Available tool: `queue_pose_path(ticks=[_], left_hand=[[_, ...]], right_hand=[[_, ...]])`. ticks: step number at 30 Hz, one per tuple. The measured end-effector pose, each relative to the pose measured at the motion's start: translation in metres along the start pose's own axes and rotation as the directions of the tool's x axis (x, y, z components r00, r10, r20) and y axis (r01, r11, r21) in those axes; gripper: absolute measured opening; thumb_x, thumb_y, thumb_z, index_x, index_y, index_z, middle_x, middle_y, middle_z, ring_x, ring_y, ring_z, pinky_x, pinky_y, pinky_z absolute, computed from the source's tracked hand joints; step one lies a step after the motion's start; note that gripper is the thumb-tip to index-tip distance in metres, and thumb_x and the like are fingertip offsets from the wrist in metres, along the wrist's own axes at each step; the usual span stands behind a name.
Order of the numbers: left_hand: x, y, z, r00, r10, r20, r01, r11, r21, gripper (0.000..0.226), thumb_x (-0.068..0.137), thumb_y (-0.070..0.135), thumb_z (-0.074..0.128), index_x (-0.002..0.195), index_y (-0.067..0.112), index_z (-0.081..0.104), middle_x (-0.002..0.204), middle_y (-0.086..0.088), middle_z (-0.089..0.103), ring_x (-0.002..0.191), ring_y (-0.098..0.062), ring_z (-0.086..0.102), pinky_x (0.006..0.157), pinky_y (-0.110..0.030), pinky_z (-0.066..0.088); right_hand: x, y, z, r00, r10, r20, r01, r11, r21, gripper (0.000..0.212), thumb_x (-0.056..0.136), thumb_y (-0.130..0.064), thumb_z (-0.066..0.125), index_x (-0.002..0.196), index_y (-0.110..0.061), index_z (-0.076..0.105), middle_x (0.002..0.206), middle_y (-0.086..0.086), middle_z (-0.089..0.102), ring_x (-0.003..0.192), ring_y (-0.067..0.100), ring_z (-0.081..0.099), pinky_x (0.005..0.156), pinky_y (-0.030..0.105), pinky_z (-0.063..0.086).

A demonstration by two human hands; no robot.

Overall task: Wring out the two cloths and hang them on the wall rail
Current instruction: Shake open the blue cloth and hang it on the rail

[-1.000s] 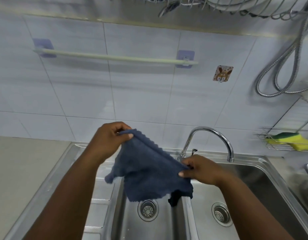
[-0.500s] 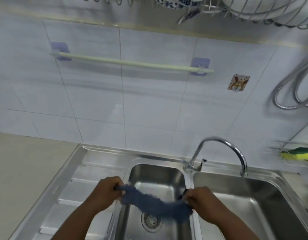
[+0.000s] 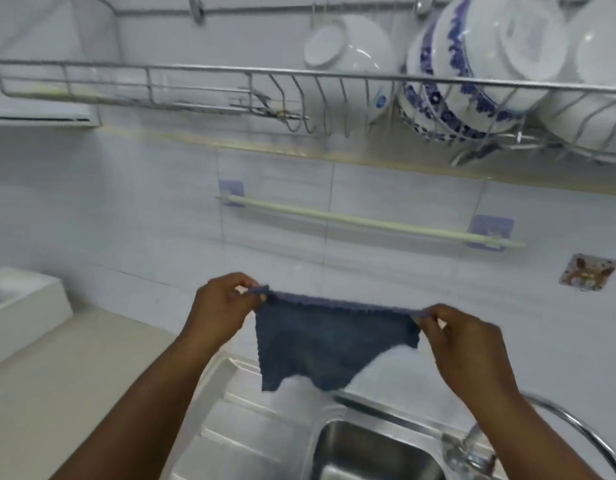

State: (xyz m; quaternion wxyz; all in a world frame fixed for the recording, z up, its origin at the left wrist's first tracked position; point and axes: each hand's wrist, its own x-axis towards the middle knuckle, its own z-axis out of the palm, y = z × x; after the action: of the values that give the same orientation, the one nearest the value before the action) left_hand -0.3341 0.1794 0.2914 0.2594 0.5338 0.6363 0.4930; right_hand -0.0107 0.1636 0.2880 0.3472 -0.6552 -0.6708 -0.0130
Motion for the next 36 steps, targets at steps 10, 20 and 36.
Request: queue_pose_path(ticks=[10,20,36], left_hand=[[0.125,0.069,-0.036,0.983,-0.071,-0.169,-0.022,0.870,-0.493,0.007,0.091,0.006,0.063,0.098,0.005,0.062,0.096,-0.020,0.072,0.083,-0.026,0.074,0.075,-0.033,0.062],[0.216,0.066,-0.043,0.951,0.023,-0.310,-0.103,0.965,-0.242,0.005,0.088,0.022,0.066,0.088,0.017,0.065,0.093,-0.010,0.072,0.084,-0.026,0.071,0.079,-0.039,0.061],[0.231,0.038,-0.030,0.927,0.367,0.071,-0.349,0.782,0.517,0.011,0.087,0.033,0.049,0.087,0.022,0.047,0.076,-0.006,0.062,0.077,-0.029,0.057,0.066,-0.040,0.050]], right_hand=[[0.121,-0.111,0.018,0.962,0.236,0.135,-0.212,0.343,0.915,0.013,0.091,-0.004,0.063,0.091,-0.016,0.068,0.093,0.009,0.074,0.086,0.022,0.074,0.081,0.036,0.060],[0.166,-0.132,0.055,0.913,-0.392,-0.109,0.406,0.860,0.310,0.052,0.094,-0.013,0.058,0.143,-0.018,0.043,0.139,0.002,0.050,0.127,0.017,0.047,0.108,0.024,0.034],[0.186,-0.144,0.063,0.957,-0.220,0.190,0.279,0.878,-0.388,0.045,0.097,-0.056,0.028,0.123,-0.021,0.038,0.082,0.001,0.048,0.070,0.023,0.048,0.062,0.032,0.038]])
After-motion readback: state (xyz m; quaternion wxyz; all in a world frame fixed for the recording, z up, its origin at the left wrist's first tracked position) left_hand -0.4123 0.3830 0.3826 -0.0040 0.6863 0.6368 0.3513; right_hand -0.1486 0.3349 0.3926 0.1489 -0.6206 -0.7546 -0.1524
